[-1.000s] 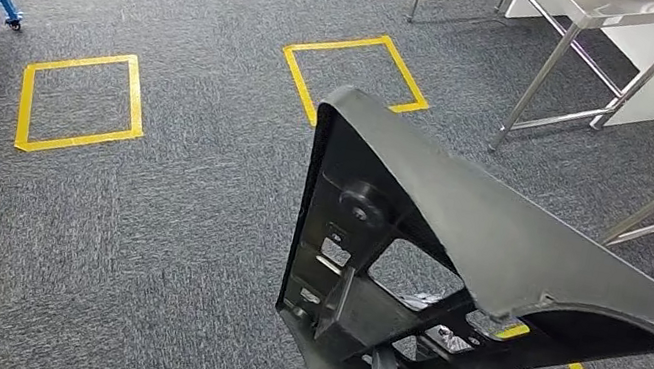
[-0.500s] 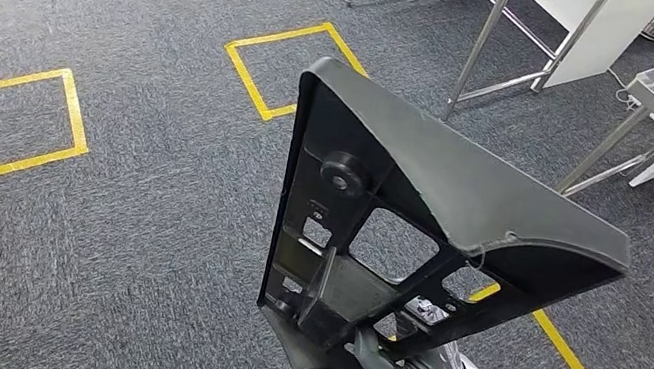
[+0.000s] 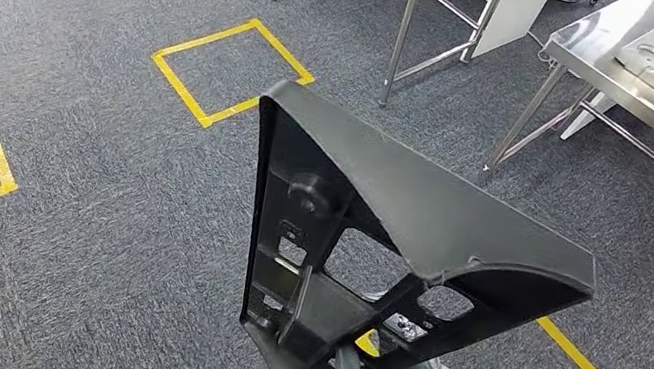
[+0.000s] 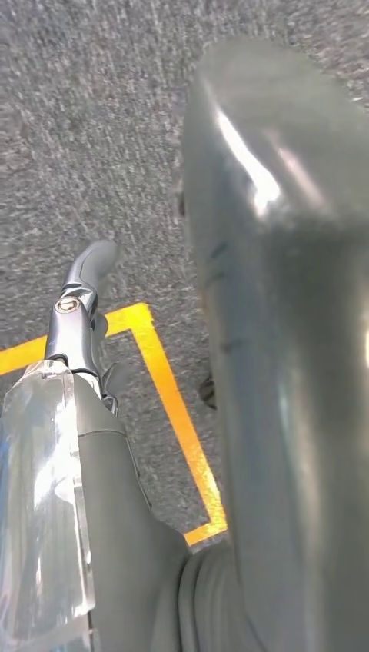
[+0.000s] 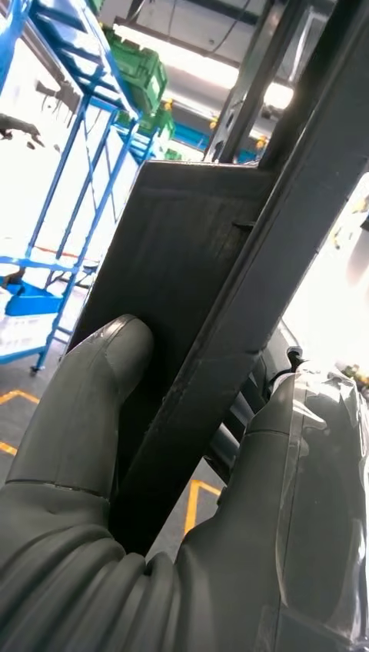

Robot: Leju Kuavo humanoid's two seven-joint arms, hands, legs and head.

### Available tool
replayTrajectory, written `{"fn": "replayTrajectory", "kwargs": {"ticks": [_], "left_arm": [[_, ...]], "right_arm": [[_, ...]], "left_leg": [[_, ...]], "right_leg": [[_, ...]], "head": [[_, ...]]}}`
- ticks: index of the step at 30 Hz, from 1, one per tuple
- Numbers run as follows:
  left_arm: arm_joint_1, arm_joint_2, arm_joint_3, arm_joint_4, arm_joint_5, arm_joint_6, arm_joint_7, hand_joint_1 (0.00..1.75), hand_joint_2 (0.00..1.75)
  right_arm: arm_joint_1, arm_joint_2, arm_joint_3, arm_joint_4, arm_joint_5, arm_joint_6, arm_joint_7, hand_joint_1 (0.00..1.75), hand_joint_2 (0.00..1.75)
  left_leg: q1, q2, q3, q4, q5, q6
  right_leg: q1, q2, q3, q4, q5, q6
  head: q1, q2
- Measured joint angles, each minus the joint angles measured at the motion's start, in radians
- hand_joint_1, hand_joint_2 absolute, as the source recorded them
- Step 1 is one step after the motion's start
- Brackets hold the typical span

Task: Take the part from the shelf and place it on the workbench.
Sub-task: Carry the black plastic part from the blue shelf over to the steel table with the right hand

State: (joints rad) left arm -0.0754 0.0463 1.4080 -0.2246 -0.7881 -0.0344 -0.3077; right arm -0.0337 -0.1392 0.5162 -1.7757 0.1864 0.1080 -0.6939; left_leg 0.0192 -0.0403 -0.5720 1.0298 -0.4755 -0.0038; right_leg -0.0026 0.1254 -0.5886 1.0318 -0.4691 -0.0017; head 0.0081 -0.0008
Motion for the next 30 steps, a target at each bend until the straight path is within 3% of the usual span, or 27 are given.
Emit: {"fn": "replayTrajectory", "kwargs": {"ticks": [2, 4, 6, 7, 8, 9, 11, 13, 15, 16, 18, 19, 21, 22, 23, 25, 27, 29, 30], "left_arm": [[-0.001, -0.001, -0.001, 0.000, 0.000, -0.002, 0.000, 0.00, 0.00], [0.004, -0.001, -0.002, 0.000, 0.001, -0.004, -0.002, 0.00, 0.00], [0.008, -0.001, -0.003, 0.000, 0.005, -0.007, -0.010, 0.00, 0.00], [0.008, -0.002, -0.002, 0.000, 0.009, -0.009, -0.016, 0.00, 0.00], [0.008, -0.004, -0.002, 0.000, 0.014, -0.010, -0.022, 0.00, 0.00], [0.006, -0.006, -0.002, 0.000, 0.019, -0.011, -0.027, 0.00, 0.00], [0.002, -0.010, -0.002, 0.000, 0.028, -0.012, -0.039, 0.00, 0.00], [-0.004, -0.013, -0.001, 0.000, 0.036, -0.013, -0.050, 0.00, 0.00], [-0.011, -0.016, 0.001, 0.000, 0.041, -0.014, -0.057, 0.00, 0.00], [-0.016, -0.017, 0.001, 0.000, 0.044, -0.014, -0.060, 0.00, 0.00], [-0.021, -0.018, 0.002, 0.000, 0.049, -0.015, -0.064, 0.00, 0.00], [-0.021, -0.017, 0.003, -0.001, 0.052, -0.014, -0.066, 0.00, 0.00], [-0.015, -0.016, 0.005, -0.002, 0.056, -0.010, -0.068, 0.00, 0.00], [-0.012, -0.016, 0.007, -0.003, 0.058, -0.008, -0.068, 0.00, 0.00], [-0.010, -0.016, 0.008, -0.003, 0.060, -0.006, -0.067, 0.00, 0.00], [-0.009, -0.014, 0.011, -0.006, 0.062, -0.003, -0.064, 0.00, 0.00], [-0.009, -0.013, 0.011, -0.009, 0.060, -0.002, -0.059, 0.00, 0.00], [-0.008, -0.012, 0.011, -0.010, 0.056, 0.000, -0.054, 0.00, 0.00], [-0.007, -0.012, 0.011, -0.011, 0.053, 0.002, -0.053, 0.00, 0.00]], "right_arm": [[0.005, 0.000, 0.003, -0.001, 0.001, -0.001, 0.000, 1.68, 1.75], [0.006, 0.000, 0.005, -0.003, 0.001, 0.000, 0.000, 1.68, 1.75], [0.008, 0.000, 0.007, -0.002, -0.002, 0.007, 0.000, 1.68, 1.75], [0.009, 0.000, 0.007, 0.000, -0.005, 0.013, 0.000, 1.68, 1.75], [0.008, 0.000, 0.008, 0.002, -0.010, 0.022, 0.000, 1.68, 1.75], [0.005, 0.000, 0.008, 0.004, -0.018, 0.033, 0.000, 1.68, 1.75], [-0.011, 0.000, 0.006, 0.011, -0.038, 0.057, 0.000, 1.68, 1.75], [-0.043, 0.000, 0.002, 0.021, -0.061, 0.080, 0.000, 1.68, 1.75], [-0.072, 0.000, -0.006, 0.034, -0.077, 0.093, 0.001, 1.68, 1.75], [-0.082, 0.001, -0.009, 0.041, -0.081, 0.097, 0.002, 1.68, 1.75], [-0.101, 0.006, -0.013, 0.054, -0.085, 0.103, 0.004, 1.68, 1.75], [-0.108, 0.011, -0.013, 0.061, -0.086, 0.106, 0.005, 1.68, 1.75], [-0.117, 0.017, -0.013, 0.074, -0.089, 0.108, 0.007, 1.68, 1.75], [-0.117, 0.019, -0.013, 0.080, -0.090, 0.107, 0.008, 1.68, 1.75], [-0.117, 0.019, -0.014, 0.085, -0.092, 0.106, 0.008, 1.68, 1.75], [-0.117, 0.019, -0.017, 0.094, -0.102, 0.096, 0.007, 1.68, 1.75], [-0.115, 0.019, -0.025, 0.101, -0.116, 0.081, 0.003, 1.68, 1.75], [-0.105, 0.019, -0.036, 0.104, -0.124, 0.067, 0.002, 1.68, 1.75], [-0.095, 0.019, -0.040, 0.103, -0.124, 0.062, 0.002, 1.68, 1.75]], "left_leg": [[0.001, 0.019, 0.004, -0.008, 0.004, 0.014], [0.001, 0.042, 0.007, -0.013, 0.005, 0.023], [-0.001, 0.066, 0.007, -0.013, 0.002, 0.026], [-0.001, 0.078, 0.008, -0.013, 0.000, 0.026], [-0.001, 0.090, 0.010, -0.013, -0.002, 0.025], [-0.002, 0.101, 0.013, -0.013, -0.004, 0.023], [-0.004, 0.122, 0.022, -0.014, -0.010, 0.017], [-0.007, 0.141, 0.028, -0.015, -0.014, 0.008], [-0.009, 0.161, 0.035, -0.021, -0.016, -0.003], [-0.008, 0.156, 0.039, -0.020, -0.019, -0.008], [-0.006, 0.109, 0.026, 0.022, -0.049, -0.016], [-0.003, 0.077, 0.001, 0.076, -0.077, -0.018], [-0.002, 0.049, -0.069, 0.209, -0.134, -0.021], [-0.002, 0.046, -0.095, 0.251, -0.140, -0.022], [-0.002, 0.045, -0.106, 0.257, -0.126, -0.023], [0.000, 0.032, -0.070, 0.153, -0.049, -0.021], [0.003, -0.007, -0.019, 0.033, 0.002, -0.017], [0.001, -0.023, -0.003, -0.002, 0.002, -0.008], [-0.002, -0.014, -0.002, -0.004, 0.003, -0.002]], "right_leg": [[0.000, -0.034, -0.012, 0.024, -0.017, 0.011], [0.000, -0.094, -0.060, 0.121, -0.071, 0.020], [-0.004, -0.117, -0.125, 0.244, -0.120, 0.026], [-0.006, -0.120, -0.142, 0.271, -0.121, 0.028], [-0.006, -0.122, -0.139, 0.262, -0.103, 0.028], [-0.006, -0.128, -0.116, 0.213, -0.070, 0.026], [0.002, -0.164, -0.042, 0.071, -0.007, 0.015], [0.012, -0.189, -0.006, -0.004, 0.013, 0.002], [0.016, -0.171, -0.007, -0.014, 0.013, -0.008], [0.014, -0.160, -0.003, -0.020, 0.017, -0.012], [0.006, -0.139, 0.007, -0.034, 0.025, -0.023], [0.003, -0.129, 0.010, -0.037, 0.027, -0.027], [0.003, -0.104, 0.010, -0.036, 0.026, -0.032], [0.004, -0.091, 0.010, -0.035, 0.025, -0.033], [0.004, -0.077, 0.011, -0.033, 0.024, -0.032], [0.003, -0.049, 0.013, -0.026, 0.018, -0.027], [0.003, -0.025, 0.010, -0.014, 0.011, -0.018], [0.001, -0.006, 0.002, -0.008, 0.008, -0.007], [-0.002, 0.004, -0.001, -0.009, 0.009, -0.001]], "head": [[0.002, 0.000], [0.006, 0.000], [0.007, 0.000], [0.008, 0.000], [0.008, 0.000], [0.008, 0.000], [0.007, 0.000], [0.007, 0.000], [0.007, 0.000], [0.007, 0.000], [0.006, 0.000], [0.005, 0.000], [0.003, 0.000], [0.003, 0.000], [0.003, 0.000], [0.003, 0.000], [0.003, 0.000], [0.004, 0.000], [0.004, 0.000]]}}
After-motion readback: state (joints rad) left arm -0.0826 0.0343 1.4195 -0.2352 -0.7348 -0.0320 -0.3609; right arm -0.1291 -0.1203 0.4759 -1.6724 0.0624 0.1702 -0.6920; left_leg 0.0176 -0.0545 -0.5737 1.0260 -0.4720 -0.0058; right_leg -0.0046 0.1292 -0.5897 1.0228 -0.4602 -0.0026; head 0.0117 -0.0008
